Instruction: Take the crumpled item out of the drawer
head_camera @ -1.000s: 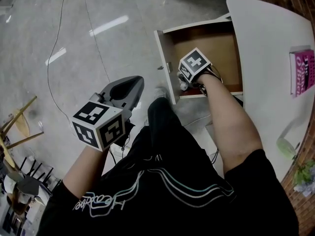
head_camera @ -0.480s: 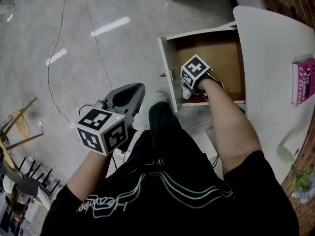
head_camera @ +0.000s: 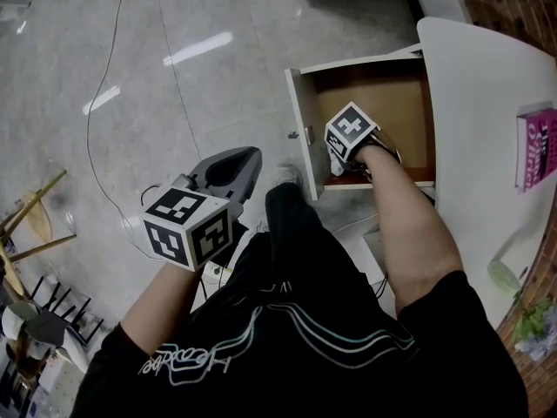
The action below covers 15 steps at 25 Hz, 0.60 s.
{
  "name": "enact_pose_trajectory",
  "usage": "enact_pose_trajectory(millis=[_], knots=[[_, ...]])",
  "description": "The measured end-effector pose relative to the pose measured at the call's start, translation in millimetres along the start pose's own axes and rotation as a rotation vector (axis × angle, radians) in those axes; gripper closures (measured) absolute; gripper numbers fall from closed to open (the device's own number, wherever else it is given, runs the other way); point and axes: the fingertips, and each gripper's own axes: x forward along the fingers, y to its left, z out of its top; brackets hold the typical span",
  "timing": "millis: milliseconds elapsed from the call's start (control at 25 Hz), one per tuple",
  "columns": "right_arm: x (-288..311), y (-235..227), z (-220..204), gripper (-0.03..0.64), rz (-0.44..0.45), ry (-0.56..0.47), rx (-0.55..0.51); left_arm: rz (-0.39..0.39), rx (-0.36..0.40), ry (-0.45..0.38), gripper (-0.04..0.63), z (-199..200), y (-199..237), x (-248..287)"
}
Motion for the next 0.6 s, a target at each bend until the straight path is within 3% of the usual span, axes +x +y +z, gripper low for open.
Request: enact_pose_trajectory(millis=[280, 600], knots=[[-28.2, 4.5, 1.6, 0.54, -0.057, -0.069, 0.02, -0.008, -0.006, -0.009, 0.572, -0.8, -4.9, -11.7], [-76.6, 27.8, 9.1, 0.545, -0.104, -0.242, 0.058, -0.032, 0.013, -0.028, 0.572, -1.2, -23.3, -39.2]])
